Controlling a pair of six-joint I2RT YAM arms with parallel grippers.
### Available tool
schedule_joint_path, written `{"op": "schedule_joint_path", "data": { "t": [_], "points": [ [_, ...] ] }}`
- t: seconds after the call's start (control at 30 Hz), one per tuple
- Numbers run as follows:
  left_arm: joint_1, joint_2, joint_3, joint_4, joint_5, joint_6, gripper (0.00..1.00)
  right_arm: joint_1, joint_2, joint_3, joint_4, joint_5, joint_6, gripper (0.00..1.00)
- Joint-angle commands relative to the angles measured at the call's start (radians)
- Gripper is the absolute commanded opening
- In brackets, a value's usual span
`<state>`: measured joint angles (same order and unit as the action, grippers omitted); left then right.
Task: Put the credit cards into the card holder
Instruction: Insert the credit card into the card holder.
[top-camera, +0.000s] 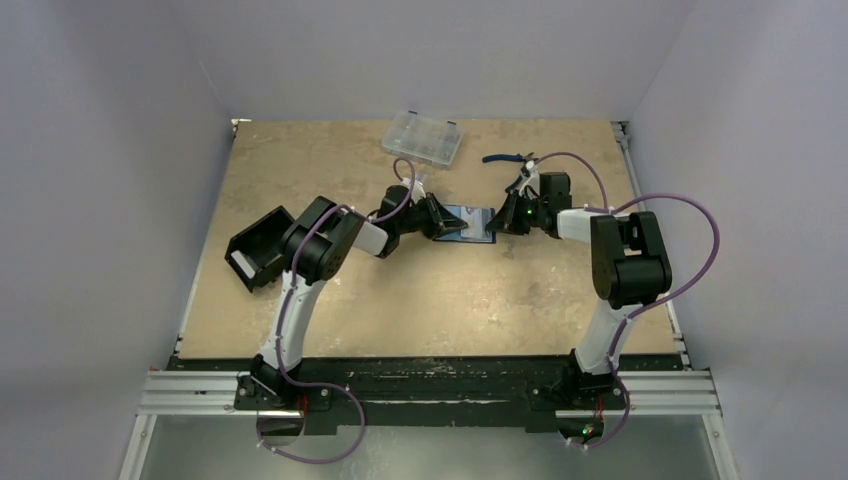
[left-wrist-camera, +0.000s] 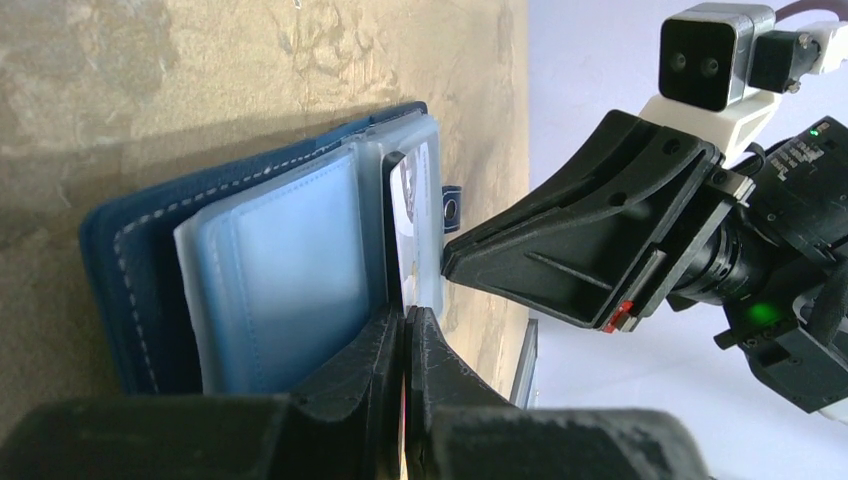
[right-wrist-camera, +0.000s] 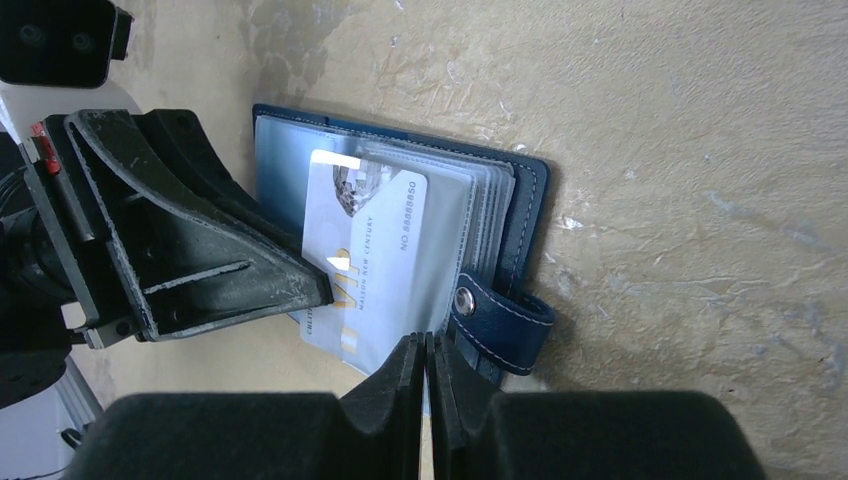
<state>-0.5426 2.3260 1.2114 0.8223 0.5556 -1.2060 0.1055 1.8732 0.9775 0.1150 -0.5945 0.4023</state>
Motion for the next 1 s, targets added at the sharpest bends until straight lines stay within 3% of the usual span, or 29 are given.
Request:
{"op": "schedule_joint_path", "data": {
  "t": [0.0,0.17,0.33,0.43,0.6,0.7,0.87,0.97],
  "points": [
    [-0.017,-0.003,0.014,-0.009,0.158,0.043,0.0,0.013,0.01,0.022,-0.023,-0.01,-0.016,0.14],
    [-0.025,0.044,0.075,-0.018,0.156,0.017,0.0,0.013,0.011,0.027,-0.025,-0.015,-0.013,0.19],
    [-0.062,0.015,0.101,-0.107,0.028,0.064,0.0,0.011,-0.019,0.032,-0.046,-0.012,-0.004,0.24],
    [-0.065,-0.025,0.081,-0.152,-0.037,0.098,0.13,0.0,-0.053,0.028,-0.071,0.009,0.004,0.28],
    [-0.07,-0.091,0.141,-0.426,-0.097,0.261,0.32,-0.03,-0.095,0.015,-0.099,0.034,0.011,0.34],
    [-0.074,-0.116,0.179,-0.56,-0.132,0.343,0.52,-0.034,-0.095,0.01,-0.109,0.04,0.004,0.36],
    [-0.076,-0.128,0.208,-0.656,-0.173,0.399,0.58,-0.038,-0.088,-0.003,-0.103,0.042,0.002,0.39],
    [-0.082,-0.128,0.23,-0.698,-0.199,0.431,0.55,-0.041,-0.075,-0.003,-0.101,0.042,-0.003,0.39]
  ]
}}
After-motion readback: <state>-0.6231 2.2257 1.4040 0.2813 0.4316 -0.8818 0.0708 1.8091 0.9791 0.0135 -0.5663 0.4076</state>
